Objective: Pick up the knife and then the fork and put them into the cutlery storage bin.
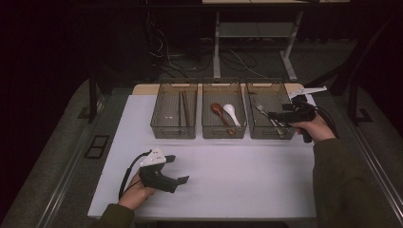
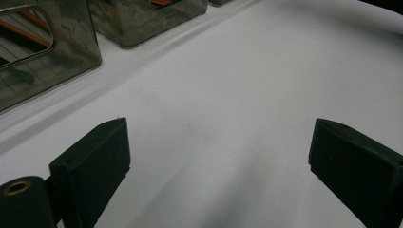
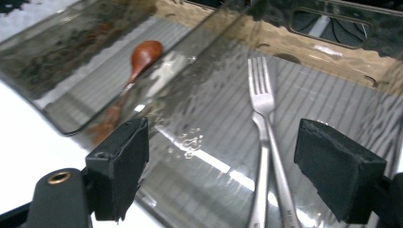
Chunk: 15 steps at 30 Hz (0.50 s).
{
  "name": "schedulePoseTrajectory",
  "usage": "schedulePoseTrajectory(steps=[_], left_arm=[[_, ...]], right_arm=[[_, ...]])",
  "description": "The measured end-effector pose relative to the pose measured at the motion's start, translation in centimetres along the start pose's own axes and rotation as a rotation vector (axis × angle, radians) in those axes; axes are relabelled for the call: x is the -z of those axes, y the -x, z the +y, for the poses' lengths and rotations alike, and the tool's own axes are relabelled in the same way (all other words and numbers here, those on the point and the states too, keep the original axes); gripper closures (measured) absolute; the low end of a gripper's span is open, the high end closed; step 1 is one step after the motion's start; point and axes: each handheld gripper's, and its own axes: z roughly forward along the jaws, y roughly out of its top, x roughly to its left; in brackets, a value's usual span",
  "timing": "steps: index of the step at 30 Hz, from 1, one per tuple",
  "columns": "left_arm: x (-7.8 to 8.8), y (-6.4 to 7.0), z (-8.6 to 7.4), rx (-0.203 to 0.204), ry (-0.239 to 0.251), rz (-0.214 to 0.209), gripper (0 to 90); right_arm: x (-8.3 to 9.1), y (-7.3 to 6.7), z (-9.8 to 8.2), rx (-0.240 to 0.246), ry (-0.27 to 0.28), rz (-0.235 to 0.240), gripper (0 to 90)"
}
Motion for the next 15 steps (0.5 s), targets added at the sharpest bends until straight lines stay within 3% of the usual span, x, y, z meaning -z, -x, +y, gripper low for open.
schedulePoseTrajectory(steps=[15], left_arm=[[0.2, 0.0, -0.1, 0.004, 0.003, -0.006, 5.6]], right_arm=[[1.6, -5.6, -3.4, 0.098, 0.058, 0.085, 17.4]])
